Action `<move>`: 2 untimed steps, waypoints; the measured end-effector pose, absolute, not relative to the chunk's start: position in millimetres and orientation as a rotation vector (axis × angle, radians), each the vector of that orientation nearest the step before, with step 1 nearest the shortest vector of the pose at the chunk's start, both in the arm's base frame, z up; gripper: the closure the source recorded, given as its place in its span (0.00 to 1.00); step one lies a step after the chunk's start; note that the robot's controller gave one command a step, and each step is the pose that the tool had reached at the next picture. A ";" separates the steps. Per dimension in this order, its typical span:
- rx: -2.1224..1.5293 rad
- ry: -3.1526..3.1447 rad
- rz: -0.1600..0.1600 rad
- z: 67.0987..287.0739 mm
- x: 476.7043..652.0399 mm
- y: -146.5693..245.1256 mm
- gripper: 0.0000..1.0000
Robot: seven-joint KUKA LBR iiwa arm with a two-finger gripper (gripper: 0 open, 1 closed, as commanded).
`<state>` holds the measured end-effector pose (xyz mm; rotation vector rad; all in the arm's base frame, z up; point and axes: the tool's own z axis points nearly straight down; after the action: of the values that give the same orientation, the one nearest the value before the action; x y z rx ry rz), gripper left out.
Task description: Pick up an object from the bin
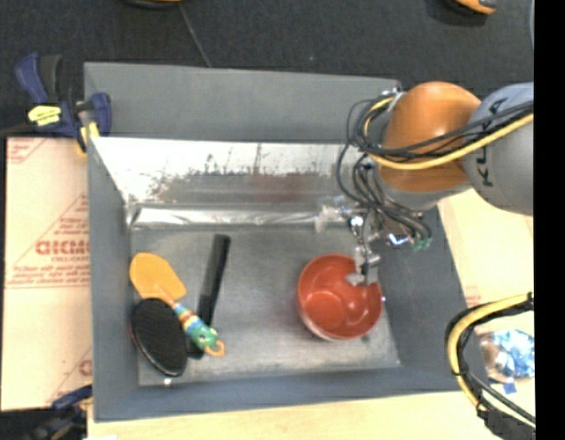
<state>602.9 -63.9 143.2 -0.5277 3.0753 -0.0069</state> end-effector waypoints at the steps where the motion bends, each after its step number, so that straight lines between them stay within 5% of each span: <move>1: -0.114 3.123 -0.001 175.5 636.5 -75.6 0.00; 2: -0.113 3.113 -0.004 117.5 619.8 -75.9 0.00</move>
Offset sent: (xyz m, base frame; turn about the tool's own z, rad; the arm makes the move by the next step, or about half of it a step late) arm 0.0022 -0.0107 -0.0619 0.2612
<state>619.8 -75.9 117.5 -0.1126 3.1131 -0.0035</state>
